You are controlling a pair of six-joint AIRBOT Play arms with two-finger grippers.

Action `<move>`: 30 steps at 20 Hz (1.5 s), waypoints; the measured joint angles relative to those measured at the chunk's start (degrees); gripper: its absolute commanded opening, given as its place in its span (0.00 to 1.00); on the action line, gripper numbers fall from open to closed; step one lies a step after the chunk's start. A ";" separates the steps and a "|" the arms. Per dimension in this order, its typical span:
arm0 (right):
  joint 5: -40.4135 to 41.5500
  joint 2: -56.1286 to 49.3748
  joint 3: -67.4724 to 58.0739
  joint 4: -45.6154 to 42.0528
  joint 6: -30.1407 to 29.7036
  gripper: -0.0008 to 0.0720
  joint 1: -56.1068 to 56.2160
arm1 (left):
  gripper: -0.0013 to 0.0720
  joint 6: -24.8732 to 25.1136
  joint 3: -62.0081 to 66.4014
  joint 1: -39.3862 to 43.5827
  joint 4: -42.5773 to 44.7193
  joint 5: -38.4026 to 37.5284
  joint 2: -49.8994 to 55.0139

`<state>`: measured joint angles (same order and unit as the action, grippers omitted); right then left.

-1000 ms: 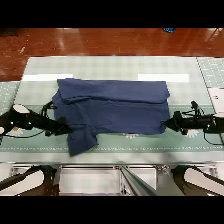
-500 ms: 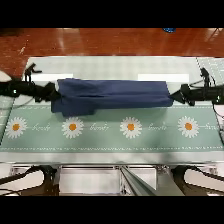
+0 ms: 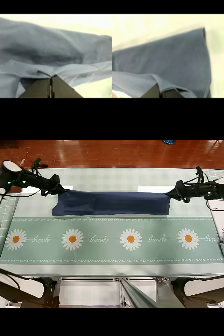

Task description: Fold the shirts.

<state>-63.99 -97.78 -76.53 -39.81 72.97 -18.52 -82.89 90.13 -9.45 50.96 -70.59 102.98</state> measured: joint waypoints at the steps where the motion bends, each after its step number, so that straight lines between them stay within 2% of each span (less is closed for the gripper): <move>1: 0.24 -1.33 -0.68 0.28 0.15 0.40 0.07 | 0.65 -0.07 0.90 0.31 0.11 0.09 1.70; 2: 0.74 -2.47 -1.25 0.85 0.17 0.59 0.11 | 0.71 -0.13 1.53 0.61 0.20 0.02 3.06; 7: 1.46 -3.74 -3.91 2.27 0.39 0.58 -2.29 | 0.71 -2.60 6.12 -0.59 2.08 -4.55 6.05; 10: -1.01 -1.70 -5.55 0.22 1.70 0.58 -6.91 | 0.71 -5.53 9.73 -3.45 10.51 -11.30 3.39; 12: -2.64 -0.63 -5.81 -3.89 3.48 0.58 -9.42 | 0.71 -6.54 9.70 -4.79 16.00 -12.24 -1.79; 14: -3.43 -0.15 -4.50 -7.41 5.07 0.58 -10.43 | 0.71 -7.06 7.10 -4.87 18.99 -9.33 -8.68; 18: -1.03 -1.07 -0.46 -9.60 6.86 0.58 -8.81 | 0.71 -7.54 -5.90 -0.15 21.62 1.33 -25.64; 21: -0.24 -3.67 0.81 -7.61 6.62 0.58 -5.99 | 0.71 -9.62 -16.17 5.22 21.79 5.97 -34.67; 24: 0.48 -5.75 1.22 -3.52 6.16 0.58 -2.21 | 0.71 -10.99 -22.91 10.56 21.20 7.93 -38.27; 25: 1.07 -6.14 1.27 -2.51 6.12 0.55 -0.90 | 0.71 -11.21 -24.24 12.24 20.79 8.81 -38.49; 26: 1.84 -6.45 1.27 -1.75 5.90 0.44 0.35 | 0.71 -11.43 -25.22 13.84 20.20 9.38 -38.34; 27: 2.40 -6.73 1.18 -1.51 5.66 0.17 1.68 | 0.71 -11.58 -25.90 15.15 20.02 9.68 -37.86; 28: 2.84 -6.95 0.90 -1.75 5.29 0.05 2.73 | 0.70 -11.63 -26.36 16.35 19.52 10.64 -37.18; 29: 3.04 -7.04 0.44 -1.29 4.72 0.04 3.63 | 0.52 -11.69 -26.73 17.33 18.86 10.95 -36.28; 30: 2.95 -6.86 0.07 -0.61 4.22 0.04 4.24 | 0.18 -11.85 -27.02 18.01 18.40 11.19 -35.28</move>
<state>-61.04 -104.64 -76.47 -40.42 77.19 -14.28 -94.74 63.11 8.56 69.36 -59.40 67.70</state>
